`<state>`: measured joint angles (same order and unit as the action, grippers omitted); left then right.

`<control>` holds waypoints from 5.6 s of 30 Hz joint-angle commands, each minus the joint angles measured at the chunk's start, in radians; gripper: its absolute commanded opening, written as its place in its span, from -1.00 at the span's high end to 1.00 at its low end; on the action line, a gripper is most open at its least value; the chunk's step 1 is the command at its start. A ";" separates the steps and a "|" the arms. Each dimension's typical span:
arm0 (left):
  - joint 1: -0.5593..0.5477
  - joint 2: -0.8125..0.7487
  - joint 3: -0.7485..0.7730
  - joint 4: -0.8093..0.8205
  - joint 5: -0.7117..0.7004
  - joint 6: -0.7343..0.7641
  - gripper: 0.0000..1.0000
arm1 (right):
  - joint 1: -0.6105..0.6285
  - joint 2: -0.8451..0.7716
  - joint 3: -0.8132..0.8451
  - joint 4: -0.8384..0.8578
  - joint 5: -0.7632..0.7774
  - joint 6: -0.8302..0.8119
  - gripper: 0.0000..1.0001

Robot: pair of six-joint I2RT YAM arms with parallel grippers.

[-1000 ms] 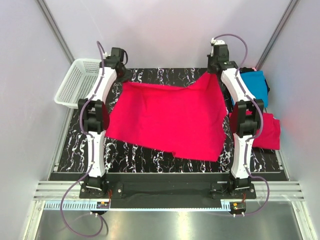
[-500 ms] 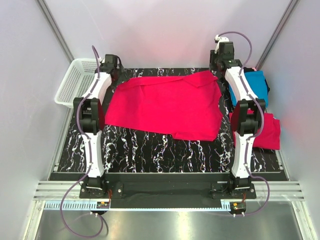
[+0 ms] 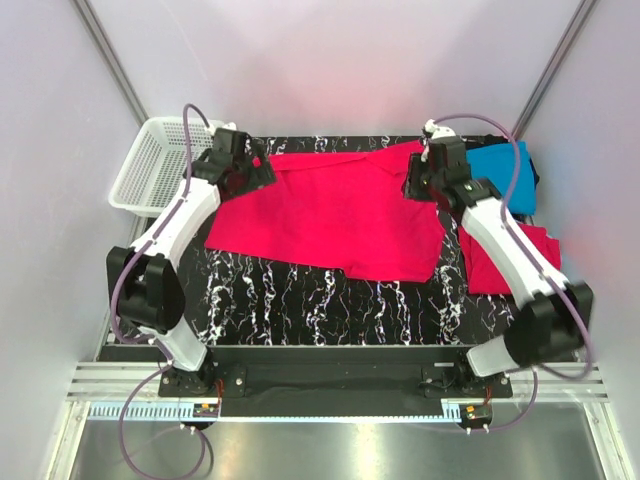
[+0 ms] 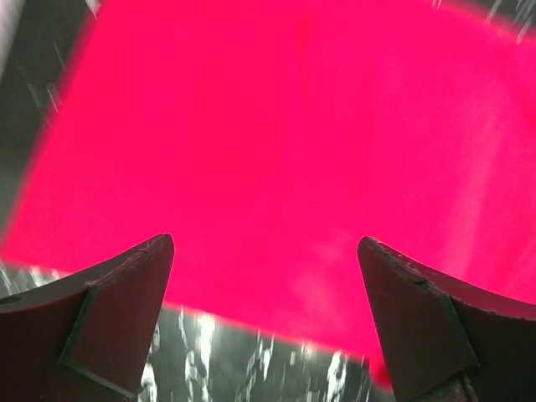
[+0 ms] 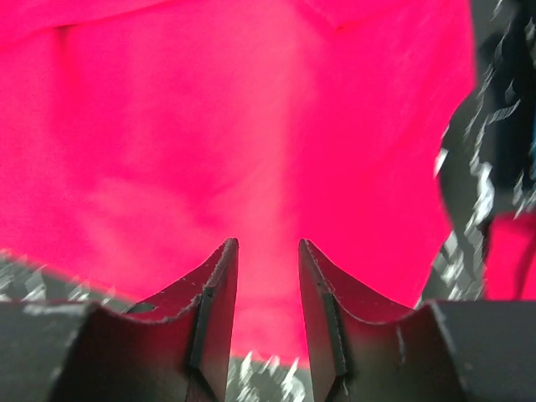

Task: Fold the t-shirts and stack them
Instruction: Flatten the tshirt out, then fold the tshirt

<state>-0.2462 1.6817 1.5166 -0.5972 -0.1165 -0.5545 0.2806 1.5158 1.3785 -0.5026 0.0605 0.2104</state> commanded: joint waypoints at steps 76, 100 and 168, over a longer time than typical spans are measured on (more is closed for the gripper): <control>-0.065 -0.503 -1.001 -0.038 0.167 -0.458 -0.97 | 0.089 -0.169 -0.674 -0.128 -0.124 0.438 0.24; -0.143 -0.064 -0.604 -0.110 -0.106 -0.209 -0.97 | 0.098 0.242 -0.394 0.001 0.068 0.267 0.33; 0.100 0.042 -0.356 0.129 -0.034 -0.245 -0.52 | 0.220 -0.022 -0.197 -0.082 0.277 0.264 0.01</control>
<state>-0.1532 1.6859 1.0996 -0.5797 -0.2070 -0.8074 0.5072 1.4868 1.1839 -0.6533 0.3637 0.5068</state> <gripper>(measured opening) 0.786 0.494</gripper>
